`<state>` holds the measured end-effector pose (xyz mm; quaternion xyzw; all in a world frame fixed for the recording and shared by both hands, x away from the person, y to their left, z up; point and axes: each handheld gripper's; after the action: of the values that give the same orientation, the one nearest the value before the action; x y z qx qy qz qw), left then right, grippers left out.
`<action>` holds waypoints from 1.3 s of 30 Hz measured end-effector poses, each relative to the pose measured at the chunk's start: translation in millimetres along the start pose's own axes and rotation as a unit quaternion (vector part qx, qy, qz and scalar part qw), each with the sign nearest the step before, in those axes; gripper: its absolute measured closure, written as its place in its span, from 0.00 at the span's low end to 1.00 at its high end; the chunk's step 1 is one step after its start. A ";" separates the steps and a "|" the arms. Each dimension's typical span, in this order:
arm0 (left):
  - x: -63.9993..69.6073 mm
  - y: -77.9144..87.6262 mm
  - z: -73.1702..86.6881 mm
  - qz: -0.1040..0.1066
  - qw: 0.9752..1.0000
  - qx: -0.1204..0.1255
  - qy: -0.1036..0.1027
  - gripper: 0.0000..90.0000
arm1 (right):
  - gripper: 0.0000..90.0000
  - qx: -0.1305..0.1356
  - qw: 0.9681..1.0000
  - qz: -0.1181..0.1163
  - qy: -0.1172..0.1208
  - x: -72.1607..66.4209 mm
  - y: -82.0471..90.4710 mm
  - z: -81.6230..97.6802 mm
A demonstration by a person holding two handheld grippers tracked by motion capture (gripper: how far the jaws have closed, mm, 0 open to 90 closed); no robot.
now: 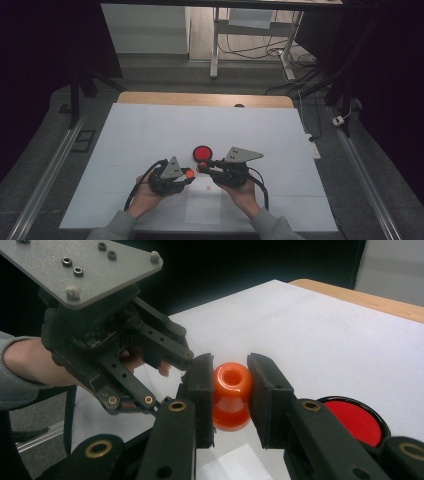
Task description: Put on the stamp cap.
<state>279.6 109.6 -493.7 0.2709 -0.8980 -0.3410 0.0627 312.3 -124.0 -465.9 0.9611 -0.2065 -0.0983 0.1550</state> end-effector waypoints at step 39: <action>5.1 -5.5 -6.8 0.007 1.000 0.002 -0.007 0.72 | 0.80 -0.023 1.000 -0.011 0.008 -7.4 -15.1 6.0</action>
<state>279.7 99.5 -492.4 0.2624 -0.9008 -0.3411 0.0580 309.6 -109.3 -475.7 0.9602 -0.1928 -0.0967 0.1774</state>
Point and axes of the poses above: each handheld gripper's, and its own axes: y roughly backward along the jaws, z roughly out of its underside, x roughly to its right, and after that the axes turned 2 degrees about z, right-handed
